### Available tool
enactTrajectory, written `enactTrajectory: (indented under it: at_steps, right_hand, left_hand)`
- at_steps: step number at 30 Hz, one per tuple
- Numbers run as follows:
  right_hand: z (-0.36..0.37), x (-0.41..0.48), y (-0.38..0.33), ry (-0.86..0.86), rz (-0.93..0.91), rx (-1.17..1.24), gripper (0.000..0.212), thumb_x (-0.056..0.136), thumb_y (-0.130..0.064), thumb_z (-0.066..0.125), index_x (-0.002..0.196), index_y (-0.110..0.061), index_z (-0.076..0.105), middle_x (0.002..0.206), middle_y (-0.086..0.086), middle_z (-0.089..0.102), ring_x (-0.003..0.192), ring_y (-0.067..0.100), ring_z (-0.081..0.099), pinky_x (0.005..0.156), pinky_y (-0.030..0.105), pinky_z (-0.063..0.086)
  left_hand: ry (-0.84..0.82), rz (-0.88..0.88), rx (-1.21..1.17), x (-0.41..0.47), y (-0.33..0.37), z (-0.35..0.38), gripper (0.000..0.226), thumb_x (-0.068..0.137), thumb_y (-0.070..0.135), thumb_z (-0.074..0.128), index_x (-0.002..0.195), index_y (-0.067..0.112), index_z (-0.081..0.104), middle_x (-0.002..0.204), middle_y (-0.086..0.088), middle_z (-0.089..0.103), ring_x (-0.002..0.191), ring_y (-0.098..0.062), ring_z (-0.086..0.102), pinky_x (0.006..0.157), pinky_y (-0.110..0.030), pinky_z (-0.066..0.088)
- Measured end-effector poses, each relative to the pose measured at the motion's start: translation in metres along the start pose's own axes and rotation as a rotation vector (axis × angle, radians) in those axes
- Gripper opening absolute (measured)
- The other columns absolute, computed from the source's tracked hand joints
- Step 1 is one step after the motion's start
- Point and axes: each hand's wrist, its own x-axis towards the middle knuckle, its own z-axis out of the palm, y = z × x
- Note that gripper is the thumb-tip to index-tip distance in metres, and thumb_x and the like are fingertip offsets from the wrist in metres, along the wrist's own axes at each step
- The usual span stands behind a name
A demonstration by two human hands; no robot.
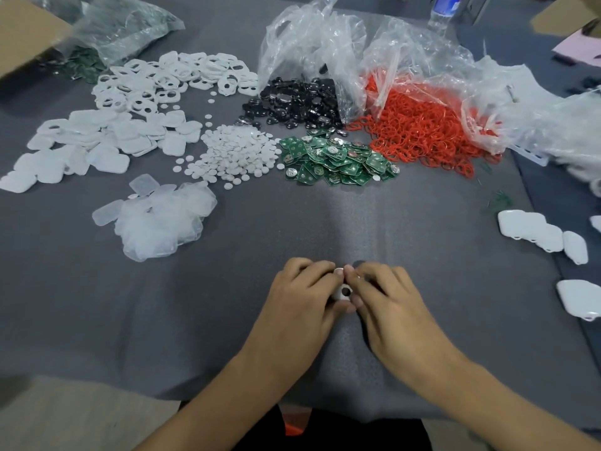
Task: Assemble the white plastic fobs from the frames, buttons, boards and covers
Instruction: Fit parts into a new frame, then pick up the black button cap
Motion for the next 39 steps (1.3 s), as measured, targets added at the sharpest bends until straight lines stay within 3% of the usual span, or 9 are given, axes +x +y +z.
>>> enactTrajectory:
  at_steps: [4,9,14,19,23,27,33,37,39]
  right_hand:
    - [0.0,-0.006,-0.003,-0.018,0.074,0.068,0.043,0.097,-0.013,0.052,0.14,-0.018,0.058,0.129,-0.003,0.057,0.113,0.022,0.052,0.098,0.037,0.045]
    - [-0.009,-0.002,-0.012,0.082,0.421,0.697,0.07,0.091,0.014,0.058,0.138,-0.038,0.054,0.121,-0.013,0.068,0.121,0.008,0.06,0.104,0.021,0.043]
    - [0.0,0.01,-0.028,0.289,0.503,1.055,0.059,0.088,0.021,0.056,0.126,-0.023,0.062,0.127,0.009,0.063,0.113,0.016,0.068,0.09,0.021,0.054]
    - [0.007,0.009,-0.031,0.24,0.315,0.437,0.043,0.086,0.005,0.07,0.115,-0.026,0.072,0.116,-0.016,0.068,0.114,0.003,0.061,0.098,0.023,0.048]
    - [0.003,0.009,-0.026,0.139,0.179,0.306,0.038,0.086,-0.002,0.073,0.117,-0.024,0.072,0.121,-0.018,0.064,0.119,0.001,0.054,0.102,0.015,0.041]
    - [-0.008,0.021,-0.019,0.125,0.074,0.247,0.037,0.085,0.006,0.068,0.108,-0.022,0.075,0.113,-0.017,0.065,0.113,0.004,0.056,0.097,0.015,0.041]
    - [-0.014,0.103,-0.015,0.206,0.247,0.373,0.032,0.087,-0.004,0.067,0.109,-0.026,0.074,0.102,-0.014,0.073,0.095,0.006,0.068,0.087,0.03,0.055]
    - [-0.006,0.188,-0.01,0.154,0.311,0.278,0.024,0.089,-0.011,0.062,0.105,-0.022,0.075,0.096,-0.002,0.076,0.089,0.019,0.068,0.078,0.032,0.051]
    - [0.001,0.232,-0.003,0.158,0.333,0.176,0.023,0.087,-0.01,0.059,0.101,-0.018,0.076,0.094,0.005,0.075,0.089,0.027,0.066,0.074,0.035,0.049]
  left_hand:
    - [-0.025,0.009,0.003,-0.001,0.006,-0.001,0.037,0.093,0.029,0.076,0.124,0.01,0.07,0.109,0.001,0.062,0.1,-0.016,0.052,0.094,-0.027,0.045]
    - [-0.008,-0.147,-0.191,0.006,0.019,-0.005,0.037,0.089,0.029,0.072,0.125,0.023,0.066,0.109,0.007,0.065,0.1,-0.009,0.059,0.091,-0.017,0.043]
    - [0.019,-0.345,-0.422,0.008,0.02,-0.008,0.018,0.094,0.031,0.067,0.112,0.029,0.07,0.094,0.015,0.075,0.086,0.003,0.069,0.081,-0.018,0.053]
    - [-0.063,-0.433,-0.363,0.005,0.012,-0.013,0.015,0.095,0.036,0.064,0.086,0.024,0.071,0.07,0.009,0.07,0.069,-0.001,0.067,0.065,-0.019,0.051]
    - [-0.145,-0.416,-0.188,0.01,0.0,-0.024,0.026,0.09,0.041,0.066,0.071,0.025,0.06,0.061,0.006,0.064,0.059,-0.006,0.062,0.052,-0.019,0.047]
    - [-0.186,-0.404,-0.225,0.02,-0.006,-0.038,0.017,0.089,0.042,0.066,0.076,0.03,0.063,0.068,0.012,0.067,0.061,-0.002,0.064,0.058,-0.022,0.053]
    - [0.107,-0.37,-0.277,0.084,-0.018,-0.053,0.006,0.096,0.023,0.066,0.098,0.026,0.071,0.084,0.012,0.072,0.077,-0.001,0.066,0.072,-0.012,0.049]
    - [0.188,-0.356,-0.184,0.151,-0.043,-0.048,0.021,0.101,0.013,0.055,0.116,0.011,0.07,0.106,-0.007,0.073,0.099,-0.023,0.067,0.092,-0.037,0.05]
    - [0.238,-0.368,-0.14,0.186,-0.061,-0.047,0.024,0.102,0.011,0.051,0.118,0.006,0.069,0.109,-0.012,0.072,0.101,-0.027,0.065,0.088,-0.035,0.048]
